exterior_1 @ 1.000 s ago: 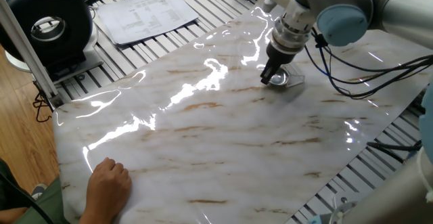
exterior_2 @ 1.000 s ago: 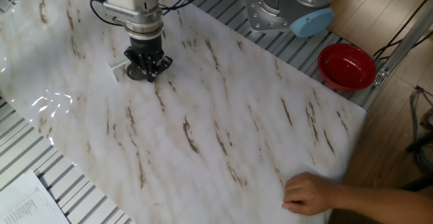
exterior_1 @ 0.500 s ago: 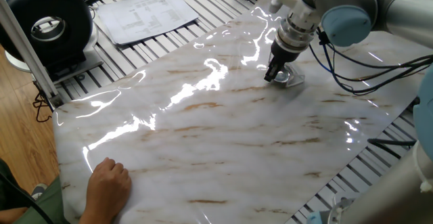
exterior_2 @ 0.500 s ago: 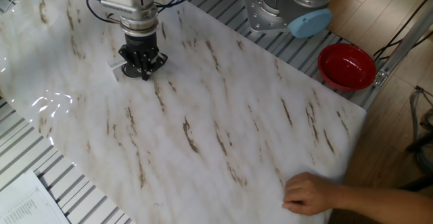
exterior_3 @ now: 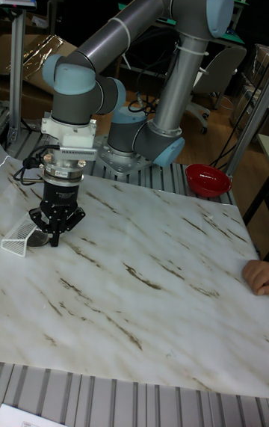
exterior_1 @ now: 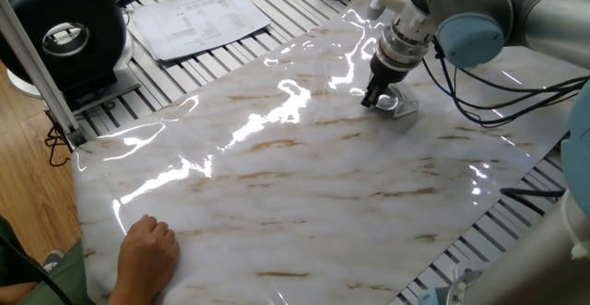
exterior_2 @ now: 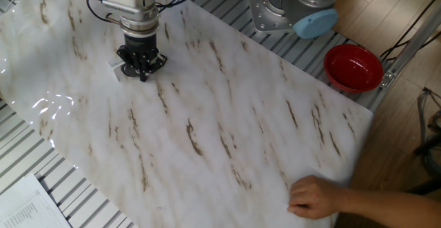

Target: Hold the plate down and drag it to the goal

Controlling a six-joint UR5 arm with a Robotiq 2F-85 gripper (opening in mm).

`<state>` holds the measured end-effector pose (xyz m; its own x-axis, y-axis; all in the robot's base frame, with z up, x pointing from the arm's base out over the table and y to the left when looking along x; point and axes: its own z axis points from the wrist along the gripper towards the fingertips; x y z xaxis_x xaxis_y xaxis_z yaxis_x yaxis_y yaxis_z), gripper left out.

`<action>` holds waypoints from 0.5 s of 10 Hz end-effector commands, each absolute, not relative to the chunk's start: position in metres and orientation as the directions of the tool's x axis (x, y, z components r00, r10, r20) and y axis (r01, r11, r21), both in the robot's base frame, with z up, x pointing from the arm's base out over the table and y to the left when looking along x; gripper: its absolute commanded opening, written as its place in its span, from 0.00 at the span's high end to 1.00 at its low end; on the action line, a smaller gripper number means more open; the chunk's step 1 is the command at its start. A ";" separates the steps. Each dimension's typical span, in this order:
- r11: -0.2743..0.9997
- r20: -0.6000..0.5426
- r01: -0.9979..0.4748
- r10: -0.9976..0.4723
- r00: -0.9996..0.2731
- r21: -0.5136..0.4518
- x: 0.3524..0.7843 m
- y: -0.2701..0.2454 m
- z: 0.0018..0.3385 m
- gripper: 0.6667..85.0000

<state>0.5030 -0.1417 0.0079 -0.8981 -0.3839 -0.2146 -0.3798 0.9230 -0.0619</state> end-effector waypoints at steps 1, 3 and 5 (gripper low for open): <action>0.939 -0.220 -0.339 -0.343 -0.913 -0.057 0.511 -0.139 0.011 0.99; 0.953 -0.195 -0.303 -0.301 -0.933 -0.021 0.509 -0.129 0.017 0.99; 0.961 -0.164 -0.272 -0.275 -0.947 -0.040 0.517 -0.124 0.030 0.99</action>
